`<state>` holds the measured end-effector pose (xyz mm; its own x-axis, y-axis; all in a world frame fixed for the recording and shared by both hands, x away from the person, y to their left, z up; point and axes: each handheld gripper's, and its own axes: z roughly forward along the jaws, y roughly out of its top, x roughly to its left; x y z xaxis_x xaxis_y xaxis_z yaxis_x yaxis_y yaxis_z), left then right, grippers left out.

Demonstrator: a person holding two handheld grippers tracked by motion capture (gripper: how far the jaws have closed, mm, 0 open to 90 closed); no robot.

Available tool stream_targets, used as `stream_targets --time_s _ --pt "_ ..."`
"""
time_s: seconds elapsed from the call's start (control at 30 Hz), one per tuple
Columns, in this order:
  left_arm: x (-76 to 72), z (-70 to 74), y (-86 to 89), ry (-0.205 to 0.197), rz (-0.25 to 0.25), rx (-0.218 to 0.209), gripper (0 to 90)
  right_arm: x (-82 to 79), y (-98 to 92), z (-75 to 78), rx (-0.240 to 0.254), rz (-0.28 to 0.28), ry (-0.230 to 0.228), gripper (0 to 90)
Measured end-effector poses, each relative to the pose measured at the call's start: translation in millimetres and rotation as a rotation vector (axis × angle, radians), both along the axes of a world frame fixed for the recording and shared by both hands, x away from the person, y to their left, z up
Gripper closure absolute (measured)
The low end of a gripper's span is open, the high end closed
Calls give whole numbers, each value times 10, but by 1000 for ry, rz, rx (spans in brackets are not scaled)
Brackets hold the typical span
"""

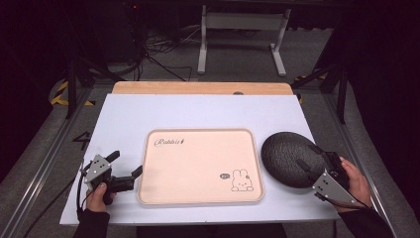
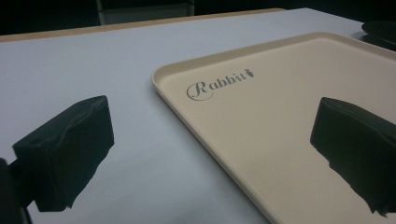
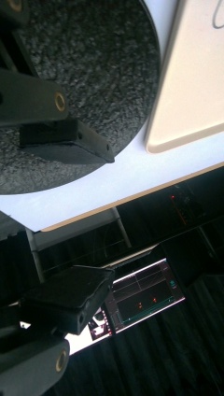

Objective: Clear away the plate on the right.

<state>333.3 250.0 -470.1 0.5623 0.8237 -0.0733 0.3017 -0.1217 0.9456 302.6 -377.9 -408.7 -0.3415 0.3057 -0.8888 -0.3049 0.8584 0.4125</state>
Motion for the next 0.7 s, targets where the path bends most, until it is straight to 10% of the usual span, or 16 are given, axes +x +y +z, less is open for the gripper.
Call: stream_targets --time_s 0.7 --pt "9 2 9 1 -11 -1 5 -256 -233 -174 -157 -83 -47 399"
